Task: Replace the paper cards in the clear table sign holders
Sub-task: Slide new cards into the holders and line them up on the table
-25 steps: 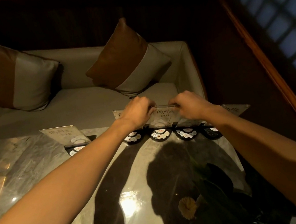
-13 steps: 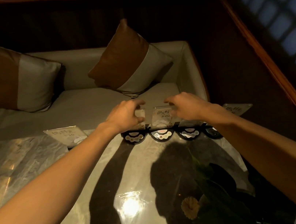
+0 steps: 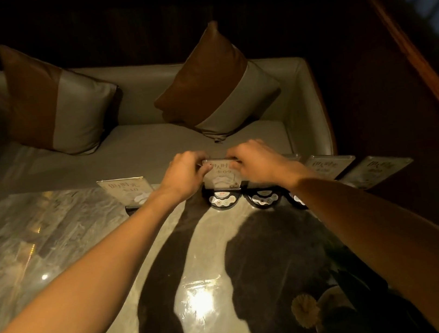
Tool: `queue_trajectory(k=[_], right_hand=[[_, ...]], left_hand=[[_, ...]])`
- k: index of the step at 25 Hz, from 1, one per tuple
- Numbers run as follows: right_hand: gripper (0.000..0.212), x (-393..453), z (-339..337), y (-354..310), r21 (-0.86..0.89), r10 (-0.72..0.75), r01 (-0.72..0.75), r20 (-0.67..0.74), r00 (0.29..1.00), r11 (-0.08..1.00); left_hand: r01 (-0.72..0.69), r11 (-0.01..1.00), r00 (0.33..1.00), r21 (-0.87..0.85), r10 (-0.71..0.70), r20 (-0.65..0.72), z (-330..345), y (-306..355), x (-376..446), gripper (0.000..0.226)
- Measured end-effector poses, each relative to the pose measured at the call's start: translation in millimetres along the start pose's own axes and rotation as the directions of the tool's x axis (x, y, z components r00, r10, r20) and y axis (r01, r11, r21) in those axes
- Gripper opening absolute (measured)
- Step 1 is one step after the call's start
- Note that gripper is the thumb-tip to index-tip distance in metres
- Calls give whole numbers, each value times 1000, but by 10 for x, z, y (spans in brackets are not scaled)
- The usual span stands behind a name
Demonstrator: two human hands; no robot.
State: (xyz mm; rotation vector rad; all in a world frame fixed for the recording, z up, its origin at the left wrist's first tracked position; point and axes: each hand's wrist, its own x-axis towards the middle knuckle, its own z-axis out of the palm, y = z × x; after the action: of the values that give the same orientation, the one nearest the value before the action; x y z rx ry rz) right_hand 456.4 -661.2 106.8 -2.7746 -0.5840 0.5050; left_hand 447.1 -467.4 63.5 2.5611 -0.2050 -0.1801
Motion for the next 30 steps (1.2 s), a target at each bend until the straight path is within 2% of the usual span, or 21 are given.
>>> queue_trajectory(k=[4, 7, 10, 13, 15, 18, 21, 25, 30], right_hand=[[22, -7, -35, 22, 83, 21, -23, 31, 999, 996], [24, 32, -47, -25, 96, 29, -38, 91, 995, 995], [47, 109, -55, -130, 20, 54, -55, 81, 995, 998], [72, 177, -40, -352, 28, 12, -11, -28, 1000, 1000], [69, 243, 21, -612, 52, -71, 74, -62, 996, 996], [56, 405, 182, -1033, 45, -171, 171, 13, 985, 984], [44, 524, 299, -1347, 105, -182, 177, 40, 982, 978], [21, 589, 361, -1436, 132, -155, 157, -24, 988, 979], [23, 611, 189, -1214, 57, -127, 131, -76, 989, 990]], left_hand=[[-1, 1000, 998, 9, 1, 63, -43, 1, -6, 30], [-31, 999, 992, 31, 27, 121, -207, -29, -118, 50], [-81, 995, 994, 66, 76, 76, -595, -149, -233, 57], [1, 994, 996, 107, -11, 87, -1010, -454, -368, 67], [93, 983, 987, 157, -111, 112, -1157, -758, -480, 69], [177, 963, 969, 201, -207, 136, -1159, -1121, -657, 52], [209, 973, 976, 103, -214, 40, -1085, -1273, -800, 40], [170, 985, 983, 34, -167, -70, -1037, -1375, -789, 15], [75, 997, 996, -21, -76, -55, -1003, -1226, -608, 10]])
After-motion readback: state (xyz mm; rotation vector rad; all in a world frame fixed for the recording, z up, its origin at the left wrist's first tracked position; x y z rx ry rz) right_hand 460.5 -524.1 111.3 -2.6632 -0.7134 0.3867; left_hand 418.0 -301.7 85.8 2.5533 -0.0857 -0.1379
